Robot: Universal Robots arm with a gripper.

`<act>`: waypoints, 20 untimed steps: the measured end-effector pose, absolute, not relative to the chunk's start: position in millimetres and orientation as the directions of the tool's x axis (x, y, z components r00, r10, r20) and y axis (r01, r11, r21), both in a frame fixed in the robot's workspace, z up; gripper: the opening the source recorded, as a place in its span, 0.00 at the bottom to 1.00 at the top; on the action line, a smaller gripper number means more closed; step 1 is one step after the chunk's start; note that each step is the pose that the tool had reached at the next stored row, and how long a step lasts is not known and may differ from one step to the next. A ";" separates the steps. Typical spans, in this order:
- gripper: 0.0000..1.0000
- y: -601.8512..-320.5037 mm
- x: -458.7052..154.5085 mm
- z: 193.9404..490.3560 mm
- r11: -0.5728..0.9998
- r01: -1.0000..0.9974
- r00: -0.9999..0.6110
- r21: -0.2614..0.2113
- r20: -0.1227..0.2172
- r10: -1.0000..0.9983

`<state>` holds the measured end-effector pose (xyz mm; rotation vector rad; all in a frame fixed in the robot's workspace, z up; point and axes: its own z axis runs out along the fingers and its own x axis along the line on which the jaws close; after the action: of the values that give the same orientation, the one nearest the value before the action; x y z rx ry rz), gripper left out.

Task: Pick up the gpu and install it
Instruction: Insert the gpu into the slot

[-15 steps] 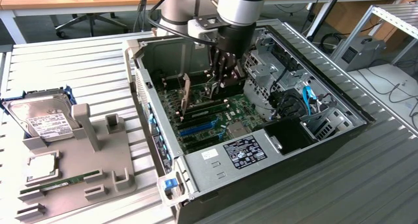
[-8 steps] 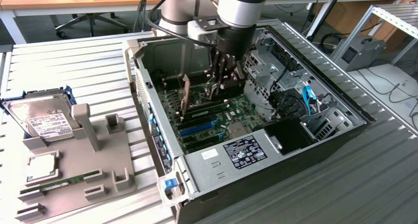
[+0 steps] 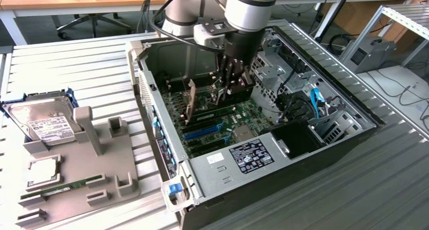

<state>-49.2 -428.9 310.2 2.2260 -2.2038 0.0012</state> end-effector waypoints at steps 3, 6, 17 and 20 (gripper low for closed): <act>0.26 -430.6 -49.4 309.9 -0.010 -1.000 0.010 0.006 0.006 -1.000; 0.26 -433.8 -49.9 309.3 -0.010 -1.000 0.010 0.006 0.006 -1.000; 0.26 -438.3 -50.5 308.0 -0.010 -1.000 0.010 0.006 0.005 -1.000; 0.26 -440.0 -50.6 307.6 -0.010 -1.000 0.010 0.006 0.005 -1.000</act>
<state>-50.6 -440.0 307.6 2.2271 -2.2048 -0.0011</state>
